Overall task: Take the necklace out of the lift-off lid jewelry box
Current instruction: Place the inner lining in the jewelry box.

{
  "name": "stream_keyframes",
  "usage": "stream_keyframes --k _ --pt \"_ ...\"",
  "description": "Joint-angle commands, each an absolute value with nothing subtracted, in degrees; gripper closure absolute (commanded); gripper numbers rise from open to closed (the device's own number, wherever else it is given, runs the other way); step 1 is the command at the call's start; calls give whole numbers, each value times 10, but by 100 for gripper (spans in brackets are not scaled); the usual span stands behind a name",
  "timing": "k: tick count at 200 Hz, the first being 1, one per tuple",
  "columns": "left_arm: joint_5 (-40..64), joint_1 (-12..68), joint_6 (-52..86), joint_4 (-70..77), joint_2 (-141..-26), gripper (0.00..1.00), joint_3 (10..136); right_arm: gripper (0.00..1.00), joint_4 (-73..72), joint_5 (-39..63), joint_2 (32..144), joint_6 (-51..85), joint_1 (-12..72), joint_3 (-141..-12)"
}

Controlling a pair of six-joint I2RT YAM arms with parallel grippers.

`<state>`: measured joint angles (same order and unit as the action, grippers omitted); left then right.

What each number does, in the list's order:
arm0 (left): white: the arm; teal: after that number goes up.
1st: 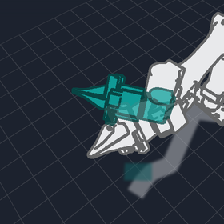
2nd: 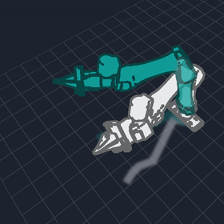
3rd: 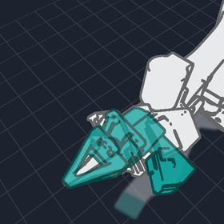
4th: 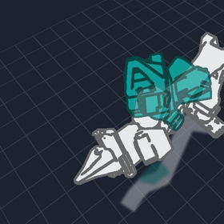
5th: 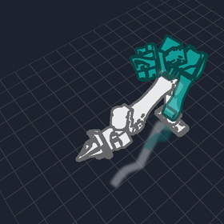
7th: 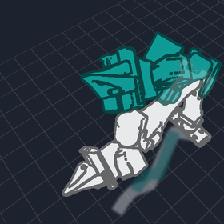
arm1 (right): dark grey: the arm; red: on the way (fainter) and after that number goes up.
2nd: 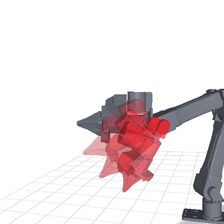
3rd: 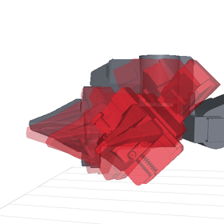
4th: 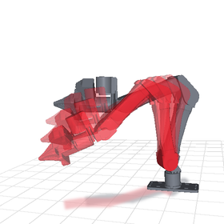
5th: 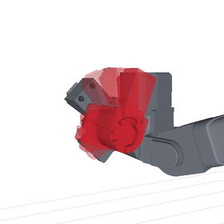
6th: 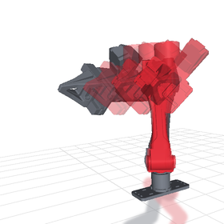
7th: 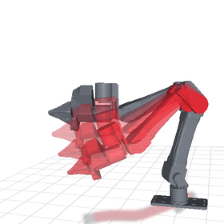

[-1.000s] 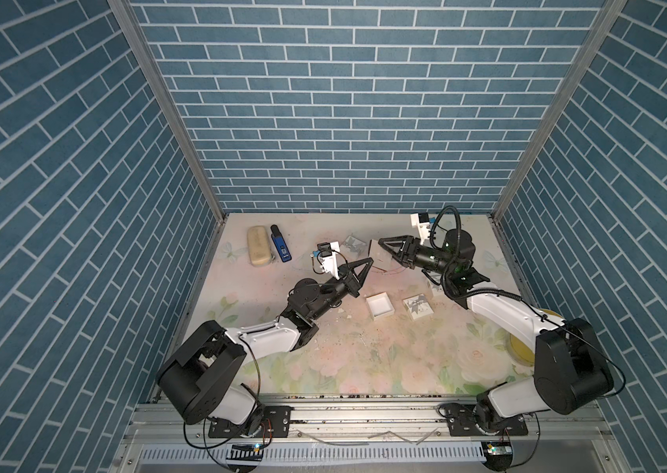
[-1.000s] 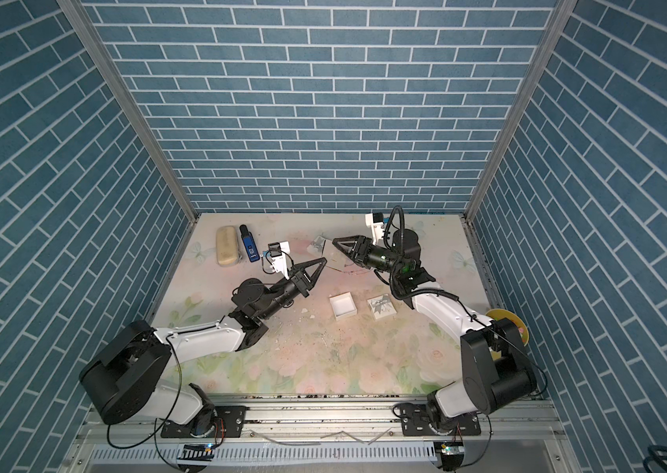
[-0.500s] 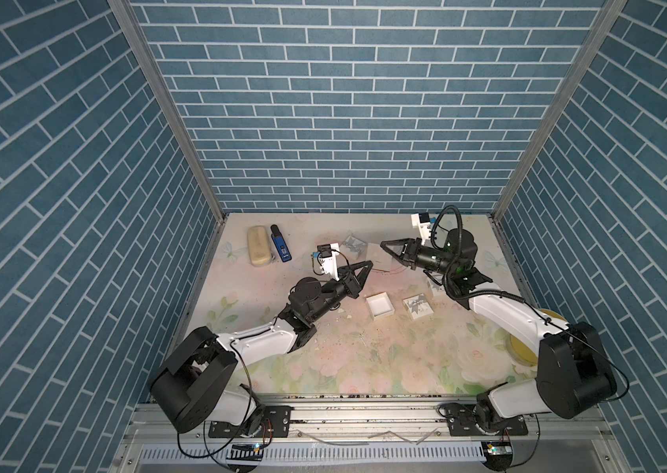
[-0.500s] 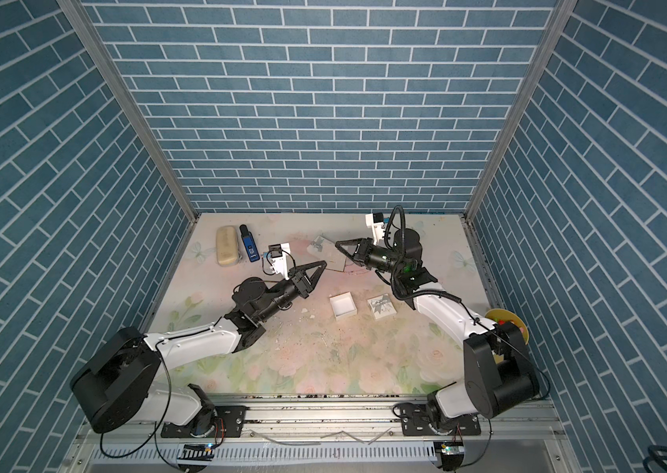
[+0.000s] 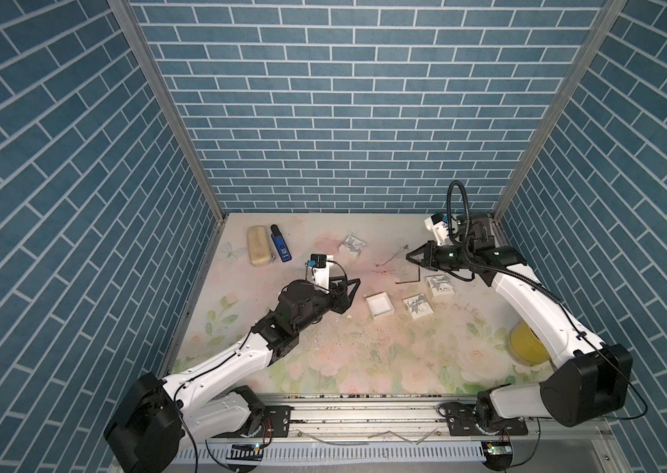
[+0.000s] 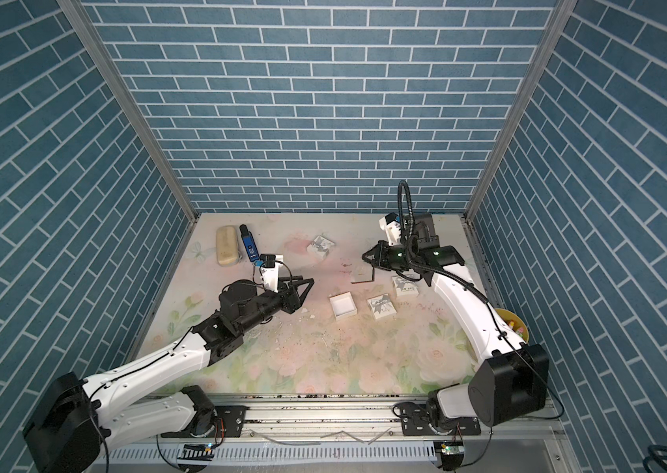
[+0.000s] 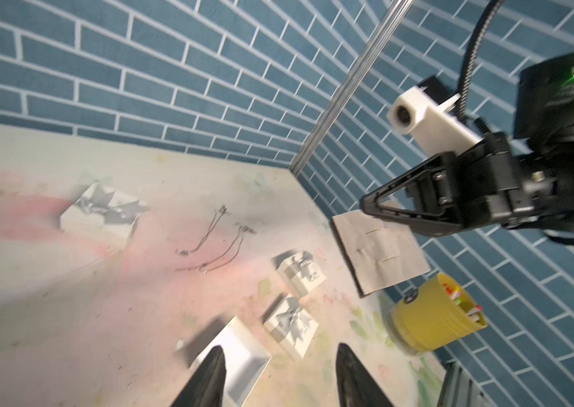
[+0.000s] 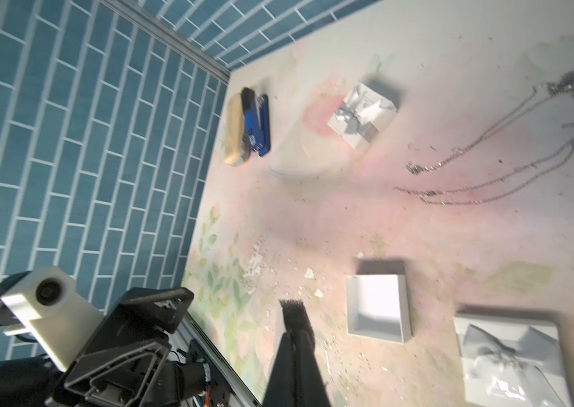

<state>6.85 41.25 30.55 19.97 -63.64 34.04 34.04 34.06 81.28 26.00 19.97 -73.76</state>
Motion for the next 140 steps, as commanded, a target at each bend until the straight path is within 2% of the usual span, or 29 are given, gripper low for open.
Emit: stream_keyframes --k 1,25,89,140 --pt "59 411 279 77 -667 48 351 100 455 301 857 173 218 -753" --pt "97 410 298 68 -728 47 371 100 476 297 901 149 233 -771" --pt "155 410 355 176 -854 54 372 100 517 322 1006 91 261 -836" --pt "166 410 369 206 -910 59 393 100 460 314 1045 53 269 -839"
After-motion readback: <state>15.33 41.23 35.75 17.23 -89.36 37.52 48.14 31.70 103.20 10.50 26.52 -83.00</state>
